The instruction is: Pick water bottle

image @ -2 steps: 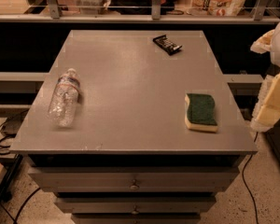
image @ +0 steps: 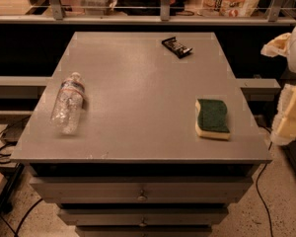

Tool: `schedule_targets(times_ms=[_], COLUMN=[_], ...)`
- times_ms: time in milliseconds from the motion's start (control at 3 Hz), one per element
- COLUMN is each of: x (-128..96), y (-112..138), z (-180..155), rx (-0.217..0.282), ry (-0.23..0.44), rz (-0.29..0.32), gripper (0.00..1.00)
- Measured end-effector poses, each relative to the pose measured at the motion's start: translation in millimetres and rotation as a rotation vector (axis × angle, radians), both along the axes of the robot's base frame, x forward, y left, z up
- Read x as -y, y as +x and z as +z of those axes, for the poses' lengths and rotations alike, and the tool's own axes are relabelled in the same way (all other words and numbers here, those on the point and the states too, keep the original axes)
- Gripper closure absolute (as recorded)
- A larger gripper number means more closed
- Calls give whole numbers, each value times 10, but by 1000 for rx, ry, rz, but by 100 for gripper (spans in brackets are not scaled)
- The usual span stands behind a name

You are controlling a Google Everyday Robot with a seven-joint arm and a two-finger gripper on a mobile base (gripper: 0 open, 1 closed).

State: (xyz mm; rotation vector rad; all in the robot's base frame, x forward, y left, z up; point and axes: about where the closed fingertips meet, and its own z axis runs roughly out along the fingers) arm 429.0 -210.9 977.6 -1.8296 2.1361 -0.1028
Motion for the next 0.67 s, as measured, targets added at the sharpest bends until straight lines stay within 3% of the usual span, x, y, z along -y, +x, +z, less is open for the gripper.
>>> schedule_targets(times_ms=[333, 667], x=[-291, -307], y=[-218, -210], z=[6, 29], rx=[8, 33], ry=[2, -18], rz=[212, 290], gripper=[0, 0])
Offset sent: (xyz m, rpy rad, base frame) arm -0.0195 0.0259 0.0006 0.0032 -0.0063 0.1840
